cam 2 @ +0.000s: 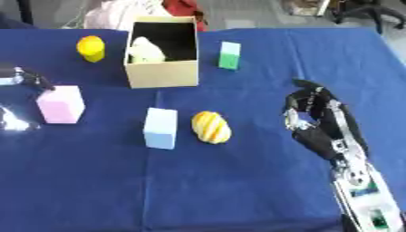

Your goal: Pick up objects on the table and place them in the box.

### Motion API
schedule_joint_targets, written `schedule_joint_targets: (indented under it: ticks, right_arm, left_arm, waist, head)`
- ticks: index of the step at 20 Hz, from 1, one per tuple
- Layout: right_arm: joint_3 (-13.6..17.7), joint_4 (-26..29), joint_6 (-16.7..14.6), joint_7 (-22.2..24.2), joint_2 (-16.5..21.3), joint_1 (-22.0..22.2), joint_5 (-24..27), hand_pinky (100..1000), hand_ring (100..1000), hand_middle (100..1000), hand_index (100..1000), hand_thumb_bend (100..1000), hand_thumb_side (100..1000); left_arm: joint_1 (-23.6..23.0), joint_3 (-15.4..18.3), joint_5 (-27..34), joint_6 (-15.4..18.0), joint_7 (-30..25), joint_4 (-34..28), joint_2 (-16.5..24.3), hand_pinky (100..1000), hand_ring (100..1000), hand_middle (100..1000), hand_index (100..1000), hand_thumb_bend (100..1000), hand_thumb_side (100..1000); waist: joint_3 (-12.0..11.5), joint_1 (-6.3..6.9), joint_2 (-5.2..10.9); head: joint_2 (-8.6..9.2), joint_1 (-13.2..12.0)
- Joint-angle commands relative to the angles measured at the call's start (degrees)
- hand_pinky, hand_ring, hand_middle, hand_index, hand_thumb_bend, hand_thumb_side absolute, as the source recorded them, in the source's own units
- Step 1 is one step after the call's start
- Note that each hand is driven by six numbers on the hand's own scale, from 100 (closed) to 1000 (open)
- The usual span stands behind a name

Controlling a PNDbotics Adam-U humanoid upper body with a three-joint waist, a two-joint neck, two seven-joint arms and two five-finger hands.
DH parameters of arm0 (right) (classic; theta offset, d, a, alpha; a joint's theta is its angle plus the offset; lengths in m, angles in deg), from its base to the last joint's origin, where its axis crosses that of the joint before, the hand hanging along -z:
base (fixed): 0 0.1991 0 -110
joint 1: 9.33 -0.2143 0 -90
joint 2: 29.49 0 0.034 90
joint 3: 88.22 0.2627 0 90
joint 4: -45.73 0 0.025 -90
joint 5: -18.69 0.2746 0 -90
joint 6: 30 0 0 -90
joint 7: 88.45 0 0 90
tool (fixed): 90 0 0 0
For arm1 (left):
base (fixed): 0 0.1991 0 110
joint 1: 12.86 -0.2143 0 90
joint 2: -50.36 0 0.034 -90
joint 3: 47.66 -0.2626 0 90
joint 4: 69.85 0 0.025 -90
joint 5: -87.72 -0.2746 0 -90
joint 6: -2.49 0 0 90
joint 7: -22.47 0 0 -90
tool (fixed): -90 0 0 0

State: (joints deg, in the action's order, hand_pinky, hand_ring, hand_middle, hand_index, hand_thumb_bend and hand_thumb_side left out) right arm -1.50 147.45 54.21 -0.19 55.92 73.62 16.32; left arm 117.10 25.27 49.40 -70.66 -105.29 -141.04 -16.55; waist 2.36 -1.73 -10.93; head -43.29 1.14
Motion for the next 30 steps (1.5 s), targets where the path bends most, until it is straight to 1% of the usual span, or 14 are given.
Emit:
schedule_joint_targets:
  ticks: [1, 9, 12, 15, 18, 19, 23, 28, 30]
  right_arm:
    - [0.14, 0.58, -0.12, 0.08, 1.13, -0.33, 0.33, 688, 598, 599, 815, 100, 274]
    - [0.21, 0.59, -0.12, -0.02, 1.09, -0.24, 0.3, 687, 598, 599, 815, 100, 275]
    - [0.15, 0.58, -0.13, 0.04, 1.04, -0.26, 0.29, 687, 598, 599, 815, 100, 276]
    - [0.09, 0.53, -0.12, 0.11, 1.05, -0.23, 0.29, 687, 597, 598, 815, 100, 275]
    - [0.04, 0.47, -0.11, 0.13, 1.07, -0.19, 0.36, 687, 597, 598, 815, 100, 274]
    - [0.03, 0.47, -0.11, 0.14, 1.06, -0.21, 0.38, 687, 597, 598, 815, 100, 275]
    - [-0.08, 0.44, -0.11, 0.22, 1.03, -0.27, 0.55, 687, 597, 598, 814, 100, 276]
    - [-0.16, 0.43, -0.1, 0.31, 0.98, -0.34, 0.73, 687, 597, 598, 814, 100, 277]
    - [-0.16, 0.42, -0.09, 0.31, 0.97, -0.34, 0.79, 687, 597, 598, 814, 100, 278]
  left_arm:
    - [0.86, 0.6, -0.71, 0.23, 1.45, -0.66, 0.74, 866, 821, 838, 917, 452, 340]
    - [0.88, 2.9, 2.2, -0.93, 2.09, -6.28, 2.77, 869, 820, 834, 917, 429, 324]
    - [0.89, 2.8, 2.44, -1.37, 1.56, -6.61, 3.04, 870, 824, 839, 918, 438, 326]
    - [0.8, 1.88, 1.72, -0.96, 0.36, -5.43, 2.82, 874, 837, 853, 924, 459, 326]
    - [1.05, 1.25, -0.27, -0.23, -0.05, -3.28, 2.01, 881, 857, 875, 932, 475, 311]
    - [1.19, 1.17, -1.22, 0.04, 0.23, -2.58, 1.67, 884, 869, 887, 935, 479, 300]
    - [1.72, 1.2, -4.28, 1.25, 2.18, 0.24, -0.14, 885, 876, 889, 933, 468, 270]
    - [2.25, 1.42, -5.73, 2.84, 4.82, 3.32, -2.18, 880, 864, 874, 922, 444, 224]
    - [2.29, 1.39, -5.82, 3.4, 5.82, 4.0, -2.71, 876, 851, 855, 911, 423, 189]
  waist:
    - [0.05, 0.61, 1.48]
    - [-0.17, 0.71, 1.58]
    - [-0.18, 0.75, 1.63]
    - [-0.03, 0.72, 1.71]
    - [0.2, 0.65, 1.75]
    - [0.27, 0.62, 1.73]
    - [0.55, 0.47, 1.54]
    - [0.9, 0.34, 1.36]
    - [1.02, 0.32, 1.29]
  head:
    - [-0.12, -0.02]
    - [-0.05, -0.01]
    - [0.05, -0.08]
    - [0.03, -0.08]
    - [0.02, -0.21]
    - [0.01, -0.23]
    - [-0.03, -0.46]
    - [-0.02, -0.7]
    - [0.0, -0.78]
